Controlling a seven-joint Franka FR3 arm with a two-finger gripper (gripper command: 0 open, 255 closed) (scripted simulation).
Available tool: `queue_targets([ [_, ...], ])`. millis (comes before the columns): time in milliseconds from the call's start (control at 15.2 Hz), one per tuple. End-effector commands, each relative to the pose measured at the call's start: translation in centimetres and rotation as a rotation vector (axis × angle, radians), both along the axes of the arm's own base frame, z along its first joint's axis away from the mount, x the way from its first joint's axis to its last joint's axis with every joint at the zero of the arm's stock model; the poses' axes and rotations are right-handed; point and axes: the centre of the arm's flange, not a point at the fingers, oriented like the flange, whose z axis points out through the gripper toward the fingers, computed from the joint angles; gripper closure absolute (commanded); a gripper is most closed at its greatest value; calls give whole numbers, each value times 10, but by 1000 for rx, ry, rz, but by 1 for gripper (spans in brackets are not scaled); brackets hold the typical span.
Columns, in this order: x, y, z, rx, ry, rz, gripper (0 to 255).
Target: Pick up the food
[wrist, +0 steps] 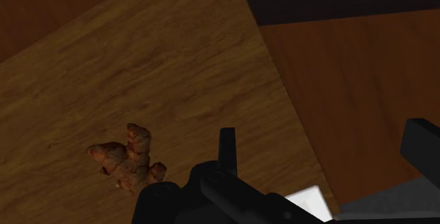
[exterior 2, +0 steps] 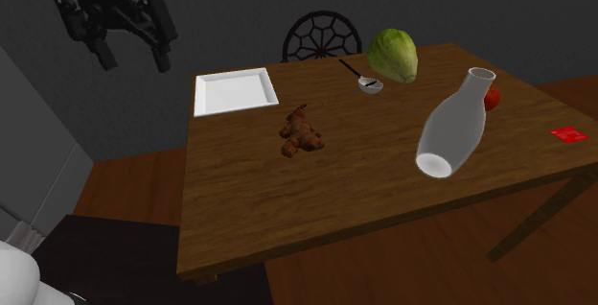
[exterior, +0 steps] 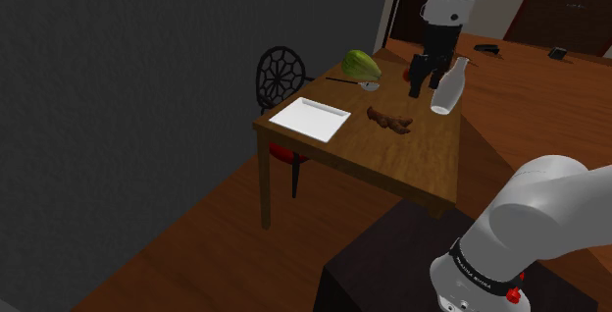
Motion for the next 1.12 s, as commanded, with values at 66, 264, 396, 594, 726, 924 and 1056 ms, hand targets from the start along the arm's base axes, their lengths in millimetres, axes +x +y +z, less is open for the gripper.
queue_targets([
  [66, 20, -24, -25, 5, -6, 18, 0],
  [264, 41, -49, -47, 11, -11, 34, 0],
  [396, 55, -66, -62, 15, -14, 45, 0],
  [594, 77, -90, -85, 20, -19, 61, 0],
  [726, 91, -106, -100, 24, -22, 71, 0],
  [924, 114, -130, -122, 30, -27, 88, 0],
  [1056, 129, -145, -137, 34, -30, 98, 0],
])
